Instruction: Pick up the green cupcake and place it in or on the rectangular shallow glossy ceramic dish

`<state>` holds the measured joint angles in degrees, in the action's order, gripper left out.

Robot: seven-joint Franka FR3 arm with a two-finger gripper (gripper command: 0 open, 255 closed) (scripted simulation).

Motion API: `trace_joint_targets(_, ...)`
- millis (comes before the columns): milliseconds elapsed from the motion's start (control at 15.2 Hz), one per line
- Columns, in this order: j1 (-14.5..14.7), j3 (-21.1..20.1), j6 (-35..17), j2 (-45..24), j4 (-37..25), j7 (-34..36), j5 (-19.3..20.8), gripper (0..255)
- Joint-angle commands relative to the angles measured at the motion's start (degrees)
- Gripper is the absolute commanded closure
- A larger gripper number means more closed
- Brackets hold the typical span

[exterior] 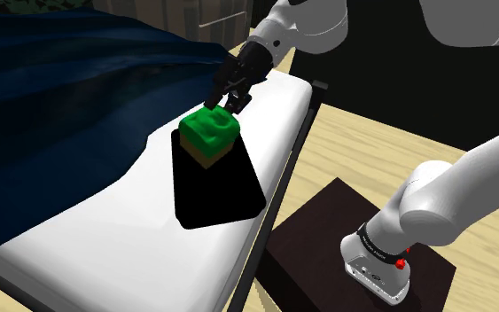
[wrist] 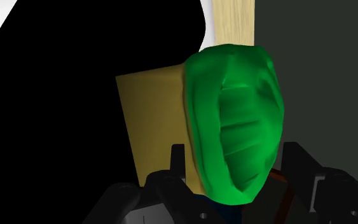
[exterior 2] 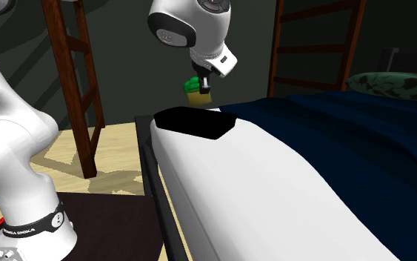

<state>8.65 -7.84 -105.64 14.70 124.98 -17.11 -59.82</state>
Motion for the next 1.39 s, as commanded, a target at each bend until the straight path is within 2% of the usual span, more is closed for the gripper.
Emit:
trace_joint_targets(0, 0.1, -0.2, -1.0, -0.3, 1.1, -1.1, -0.5, 255)
trace_joint_targets(462, 0.4, -0.5, -3.8, -1.8, 4.2, -5.0, -1.8, 255)
trace_joint_targets(990, 0.4, -0.5, -3.8, -1.8, 4.2, -5.0, -1.8, 255)
trace_joint_targets(1056, 0.4, -0.5, -3.8, -1.8, 4.2, -5.0, -1.8, 0)
trace_joint_targets(1320, 0.4, -0.5, -3.8, -1.8, 4.2, -5.0, -1.8, 0)
